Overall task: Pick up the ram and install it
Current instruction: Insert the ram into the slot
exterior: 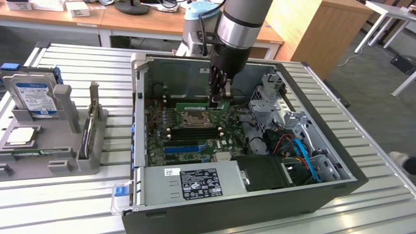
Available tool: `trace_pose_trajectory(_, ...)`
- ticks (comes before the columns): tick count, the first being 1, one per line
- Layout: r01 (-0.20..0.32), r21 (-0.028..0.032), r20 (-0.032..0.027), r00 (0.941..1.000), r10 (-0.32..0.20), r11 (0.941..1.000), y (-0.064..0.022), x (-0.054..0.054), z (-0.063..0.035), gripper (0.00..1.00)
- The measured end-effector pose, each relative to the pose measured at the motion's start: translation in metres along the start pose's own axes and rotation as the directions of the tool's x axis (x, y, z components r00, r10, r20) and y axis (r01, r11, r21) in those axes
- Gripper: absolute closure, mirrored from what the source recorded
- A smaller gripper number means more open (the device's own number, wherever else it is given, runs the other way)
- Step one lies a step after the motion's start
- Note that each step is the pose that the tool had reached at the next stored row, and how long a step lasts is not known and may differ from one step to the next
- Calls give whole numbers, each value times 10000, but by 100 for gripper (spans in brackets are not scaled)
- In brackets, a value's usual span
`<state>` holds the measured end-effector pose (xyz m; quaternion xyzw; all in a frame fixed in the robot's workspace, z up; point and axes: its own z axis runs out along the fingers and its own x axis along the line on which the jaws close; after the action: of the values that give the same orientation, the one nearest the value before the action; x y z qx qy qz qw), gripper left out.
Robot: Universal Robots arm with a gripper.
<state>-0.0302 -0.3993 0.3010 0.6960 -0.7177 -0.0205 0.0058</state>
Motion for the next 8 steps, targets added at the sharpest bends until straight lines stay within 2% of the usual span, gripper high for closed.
trace_pose_trajectory(8, 0, -1, -1, 10000, 0, 10000, -4, 3, 121, 88)
